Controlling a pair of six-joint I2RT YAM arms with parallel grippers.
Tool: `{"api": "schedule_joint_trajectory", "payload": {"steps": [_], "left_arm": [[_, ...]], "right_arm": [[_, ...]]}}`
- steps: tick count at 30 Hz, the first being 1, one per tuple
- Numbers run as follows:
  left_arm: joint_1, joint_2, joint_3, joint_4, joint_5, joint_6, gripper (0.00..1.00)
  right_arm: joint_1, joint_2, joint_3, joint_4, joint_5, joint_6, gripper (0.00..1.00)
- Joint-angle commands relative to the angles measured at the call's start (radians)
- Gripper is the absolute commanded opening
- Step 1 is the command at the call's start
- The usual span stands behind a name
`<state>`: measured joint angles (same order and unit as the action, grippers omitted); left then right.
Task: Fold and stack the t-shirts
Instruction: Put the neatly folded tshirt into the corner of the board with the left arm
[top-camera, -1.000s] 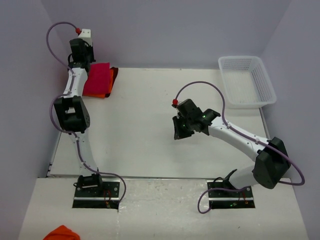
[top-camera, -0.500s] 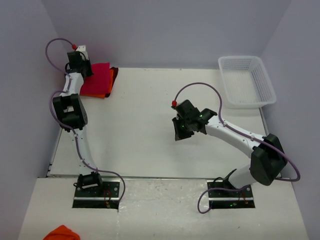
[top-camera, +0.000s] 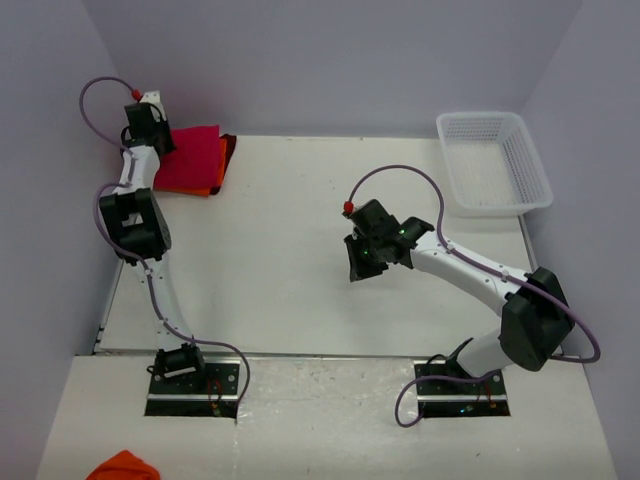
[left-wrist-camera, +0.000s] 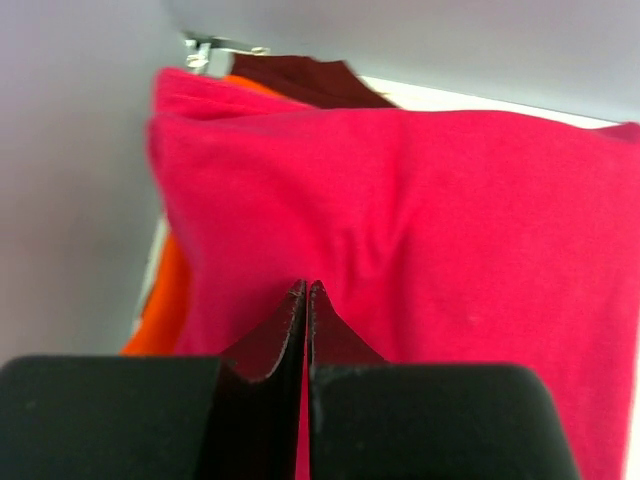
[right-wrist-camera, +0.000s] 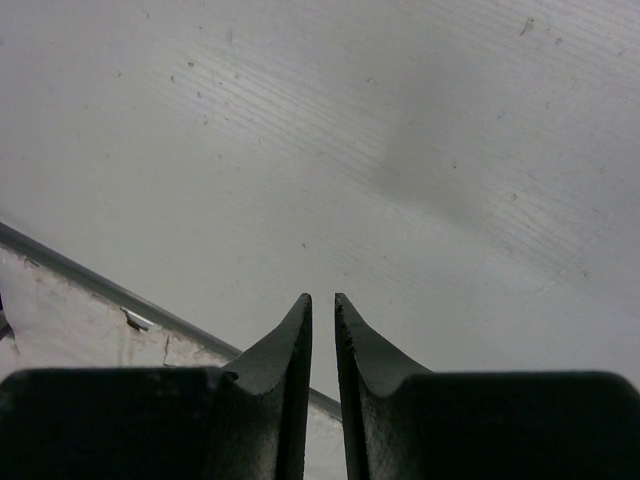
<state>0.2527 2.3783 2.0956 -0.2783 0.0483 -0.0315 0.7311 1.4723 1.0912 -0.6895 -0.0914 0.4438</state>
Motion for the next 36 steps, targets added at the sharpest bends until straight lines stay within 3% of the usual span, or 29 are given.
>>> {"api": "schedule_joint_trajectory", "payload": {"steps": [1,23,31,36], "left_arm": [[0.019,-0.044,0.024,-0.001,-0.063,0.06,0.0],[0.059,0.182,0.132,0.082,-0.232,0.139,0.0],[0.059,0.127,-0.025,0.347,-0.196,0.143,0.0],[0.057,0.068,-0.051,0.375,-0.145,0.136,0.0]], "right_arm": [[0.002,0.003,0.026,0.002,-0.002,-0.014,0.16],[-0.016,0.082,0.084,-0.048,-0.019,-0.031,0.16],[-0.018,0.137,0.104,-0.048,-0.047,-0.037,0.15],[-0.018,0.134,0.102,-0.041,-0.053,-0.04,0.15]]}}
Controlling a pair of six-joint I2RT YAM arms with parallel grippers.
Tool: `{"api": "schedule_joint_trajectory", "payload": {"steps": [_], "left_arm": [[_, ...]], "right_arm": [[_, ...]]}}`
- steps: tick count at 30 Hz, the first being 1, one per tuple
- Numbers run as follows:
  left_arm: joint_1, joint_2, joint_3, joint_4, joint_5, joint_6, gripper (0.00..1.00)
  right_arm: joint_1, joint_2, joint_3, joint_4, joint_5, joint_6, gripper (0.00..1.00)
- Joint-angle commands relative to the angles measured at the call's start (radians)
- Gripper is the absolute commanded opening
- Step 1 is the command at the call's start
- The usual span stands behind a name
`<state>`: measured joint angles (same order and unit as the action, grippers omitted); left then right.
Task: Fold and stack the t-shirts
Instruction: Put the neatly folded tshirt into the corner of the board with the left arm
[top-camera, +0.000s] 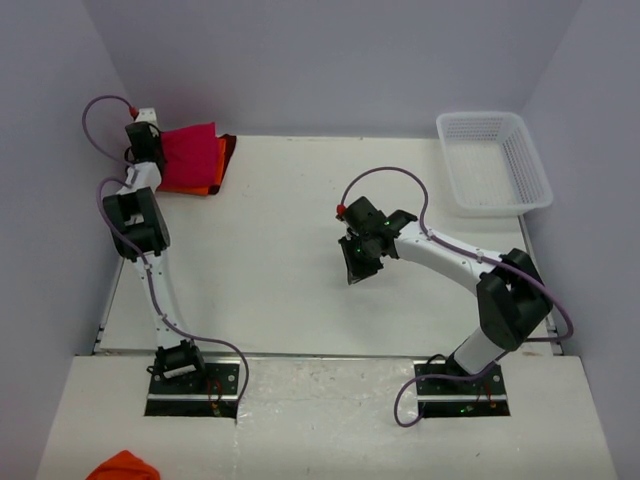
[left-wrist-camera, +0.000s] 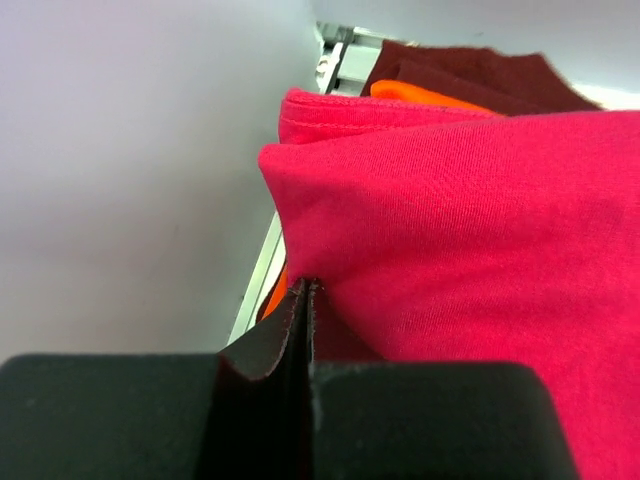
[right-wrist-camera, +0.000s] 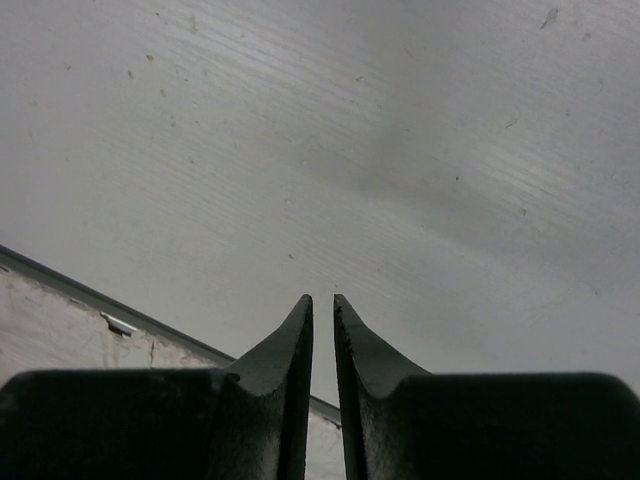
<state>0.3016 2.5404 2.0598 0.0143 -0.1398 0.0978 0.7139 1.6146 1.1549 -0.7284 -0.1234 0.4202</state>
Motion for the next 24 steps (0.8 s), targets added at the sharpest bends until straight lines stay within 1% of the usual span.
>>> {"api": "schedule_joint_trajectory", "payload": {"steps": [1,4,7,11,13,15,16,17,18,19,21,22,24], "left_arm": [[0.008,-0.115,-0.013,0.078,0.052,0.005,0.0],[0.008,-0.173,-0.012,0.072,0.123,-0.013,0.0],[-0.002,-0.241,-0.006,0.072,0.14,-0.044,0.0],[-0.051,-0.343,0.031,0.073,0.169,-0.043,0.0],[-0.087,-0.376,0.054,0.059,0.18,-0.04,0.0],[-0.113,-0.44,0.075,0.038,0.181,-0.052,0.0],[-0.137,-0.465,0.074,0.038,0.19,-0.081,0.0],[-0.16,-0.517,0.063,0.038,0.207,-0.136,0.0],[-0.16,-0.54,0.057,0.036,0.212,-0.136,0.01],[-0.182,-0.558,0.054,0.03,0.216,-0.198,0.01],[-0.202,-0.623,0.025,0.019,0.253,-0.275,0.07],[-0.222,-0.643,-0.018,0.022,0.269,-0.343,0.15],[-0.245,-0.699,-0.067,0.021,0.311,-0.397,0.15]], "right_arm": [[-0.001,-0.012,0.035,0.0,-0.027,-0.015,0.15],[-0.001,-0.035,0.02,0.014,-0.032,-0.009,0.14],[-0.001,-0.067,-0.007,0.033,-0.024,-0.006,0.15],[-0.001,-0.116,-0.021,0.047,0.004,-0.006,0.15],[0.001,-0.134,-0.021,0.057,0.005,-0.008,0.17],[0.001,-0.168,-0.017,0.058,0.016,-0.014,0.22],[-0.001,-0.18,-0.008,0.058,0.019,-0.015,0.25],[0.001,-0.205,0.003,0.064,0.021,-0.021,0.31],[0.001,-0.217,0.003,0.064,0.021,-0.026,0.33],[0.001,-0.231,0.012,0.076,0.03,-0.027,0.35],[0.001,-0.255,0.026,0.083,0.034,-0.034,0.4],[0.001,-0.274,0.052,0.077,0.045,-0.037,0.4],[0.004,-0.301,0.057,0.092,0.036,-0.034,0.42]]}}
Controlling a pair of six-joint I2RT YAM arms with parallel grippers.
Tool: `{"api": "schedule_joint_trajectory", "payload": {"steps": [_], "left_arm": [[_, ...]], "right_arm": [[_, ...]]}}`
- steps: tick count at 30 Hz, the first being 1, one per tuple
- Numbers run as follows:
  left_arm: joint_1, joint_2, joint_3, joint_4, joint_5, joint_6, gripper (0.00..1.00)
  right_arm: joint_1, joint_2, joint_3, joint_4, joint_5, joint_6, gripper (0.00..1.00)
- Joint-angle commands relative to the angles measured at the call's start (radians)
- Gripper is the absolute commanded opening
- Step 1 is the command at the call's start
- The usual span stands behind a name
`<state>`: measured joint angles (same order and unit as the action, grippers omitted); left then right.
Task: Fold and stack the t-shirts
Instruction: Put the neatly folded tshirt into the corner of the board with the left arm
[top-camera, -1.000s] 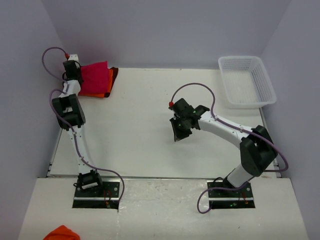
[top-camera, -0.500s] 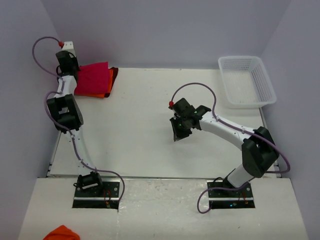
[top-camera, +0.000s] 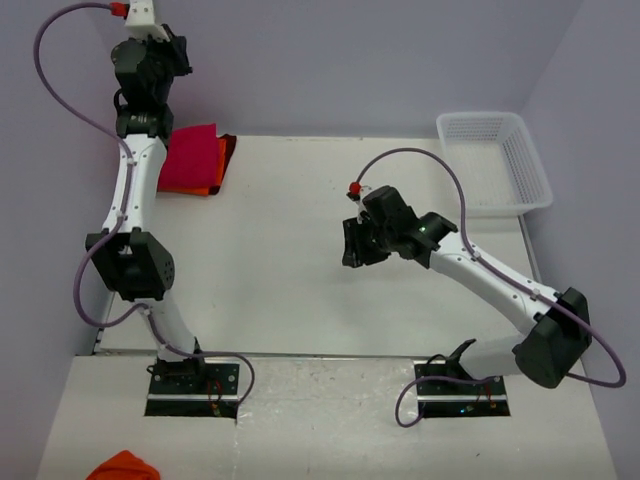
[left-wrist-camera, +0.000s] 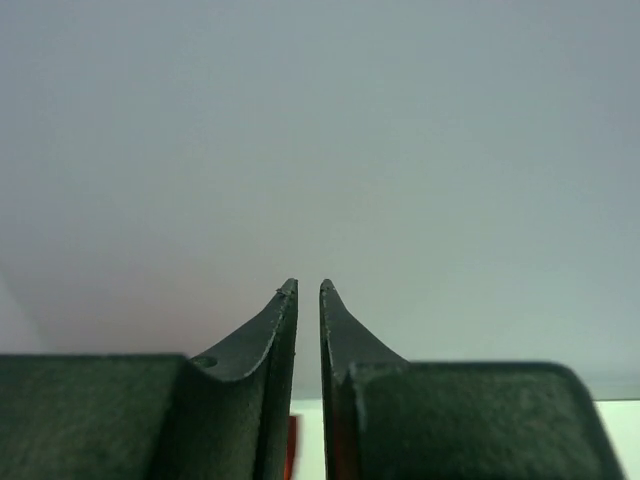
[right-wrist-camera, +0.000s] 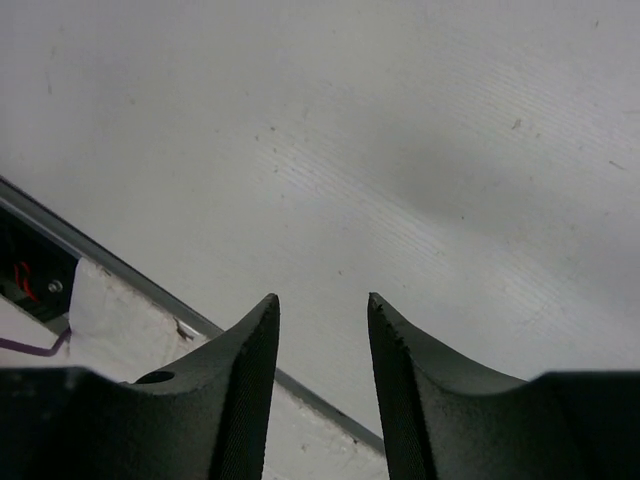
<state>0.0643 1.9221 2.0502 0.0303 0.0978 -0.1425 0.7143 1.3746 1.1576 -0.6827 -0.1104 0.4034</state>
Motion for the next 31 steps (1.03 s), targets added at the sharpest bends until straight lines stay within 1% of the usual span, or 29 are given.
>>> {"api": "schedule_joint_trajectory", "payload": {"steps": [1,3,4,5,6,7,8,10,11,15,17,21,22,25,26,28,29,30,31], "left_arm": [[-0.029,-0.101,-0.127,0.005,0.083,-0.21,0.15],[-0.053,-0.155,-0.198,0.016,0.136,-0.256,0.13],[-0.078,-0.173,-0.275,0.016,0.149,-0.279,0.13],[-0.09,-0.208,-0.313,0.014,0.163,-0.299,0.13],[-0.099,-0.228,-0.356,0.016,0.208,-0.352,0.16],[-0.116,-0.242,-0.439,0.031,0.258,-0.368,0.38],[-0.126,-0.259,-0.468,0.037,0.294,-0.373,0.51],[-0.168,-0.311,-0.548,0.023,0.332,-0.342,0.89],[-0.181,-0.349,-0.568,0.002,0.339,-0.33,0.99],[-0.218,-0.446,-0.66,-0.029,0.427,-0.31,1.0],[-0.233,-0.515,-0.715,-0.071,0.427,-0.301,1.0],[-0.287,-0.624,-0.794,-0.141,0.356,-0.22,1.0],[-0.294,-0.659,-0.803,-0.17,0.317,-0.207,1.0],[-0.327,-0.696,-0.832,-0.22,0.269,-0.186,1.0],[-0.336,-0.707,-0.837,-0.234,0.243,-0.18,1.0],[-0.345,-0.716,-0.852,-0.262,0.23,-0.164,1.0],[-0.35,-0.718,-0.855,-0.273,0.224,-0.143,1.0],[-0.351,-0.718,-0.855,-0.286,0.217,-0.135,1.0],[-0.353,-0.719,-0.855,-0.309,0.201,-0.126,1.0]], "right_arm": [[0.004,-0.093,0.054,0.066,0.009,-0.011,0.43],[0.004,-0.135,0.03,0.115,-0.024,-0.006,0.44],[0.005,-0.181,0.016,0.133,-0.038,-0.002,0.44],[0.005,-0.204,-0.001,0.156,-0.046,0.005,0.45],[0.005,-0.227,-0.03,0.197,-0.045,0.009,0.45],[0.004,-0.245,-0.041,0.21,-0.048,0.012,0.46],[0.005,-0.278,-0.045,0.216,-0.055,0.014,0.47],[0.005,-0.313,-0.067,0.241,-0.043,0.026,0.47],[0.005,-0.356,-0.078,0.259,-0.044,0.028,0.47],[0.005,-0.451,-0.111,0.323,-0.083,0.031,0.49],[0.004,-0.482,-0.121,0.342,-0.08,0.031,0.5],[0.005,-0.505,-0.118,0.347,-0.014,0.008,0.53],[0.005,-0.502,-0.119,0.353,-0.008,-0.001,0.54],[0.005,-0.493,-0.137,0.393,0.038,-0.047,0.59],[0.005,-0.487,-0.128,0.387,0.054,-0.057,0.62],[0.005,-0.461,-0.101,0.358,0.075,-0.084,0.63],[0.005,-0.456,-0.095,0.365,0.08,-0.083,0.79],[0.005,-0.451,-0.09,0.367,0.077,-0.063,0.83],[0.004,-0.428,-0.076,0.362,0.095,-0.063,0.96]]}}
